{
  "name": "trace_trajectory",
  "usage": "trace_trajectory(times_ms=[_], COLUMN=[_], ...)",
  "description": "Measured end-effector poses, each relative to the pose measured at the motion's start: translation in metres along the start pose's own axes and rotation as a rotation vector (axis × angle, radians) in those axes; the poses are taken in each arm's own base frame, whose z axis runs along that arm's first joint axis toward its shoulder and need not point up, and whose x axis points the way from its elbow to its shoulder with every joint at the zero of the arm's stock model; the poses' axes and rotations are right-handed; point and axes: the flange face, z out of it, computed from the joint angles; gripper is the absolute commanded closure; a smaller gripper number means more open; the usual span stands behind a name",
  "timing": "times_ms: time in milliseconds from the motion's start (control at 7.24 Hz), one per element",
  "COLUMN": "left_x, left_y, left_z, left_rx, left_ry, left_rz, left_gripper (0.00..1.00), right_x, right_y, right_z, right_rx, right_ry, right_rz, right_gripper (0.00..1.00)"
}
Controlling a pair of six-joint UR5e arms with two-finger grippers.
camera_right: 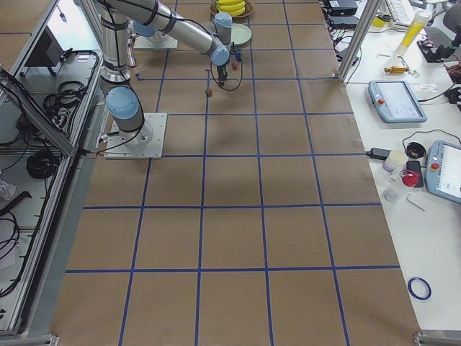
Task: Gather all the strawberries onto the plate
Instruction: 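Raise the right gripper and move it over the strawberry nearest the robot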
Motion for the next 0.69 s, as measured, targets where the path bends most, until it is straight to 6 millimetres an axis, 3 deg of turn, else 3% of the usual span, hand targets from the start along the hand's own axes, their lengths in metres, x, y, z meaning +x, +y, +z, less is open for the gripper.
trace_trajectory(times_ms=[414, 690], left_x=[0.000, 0.000], left_y=[0.000, 0.000], left_z=[0.000, 0.000], left_rx=[0.000, -0.001], left_ry=[0.000, 0.001], left_rz=[0.000, 0.001], left_gripper=[0.00, 0.00], right_x=[-0.003, -0.015], right_y=[-0.012, -0.023], right_z=[-0.017, -0.033], right_rx=[0.040, 0.069], right_ry=[-0.018, -0.079], right_rz=[0.037, 0.154], right_gripper=[0.98, 0.93])
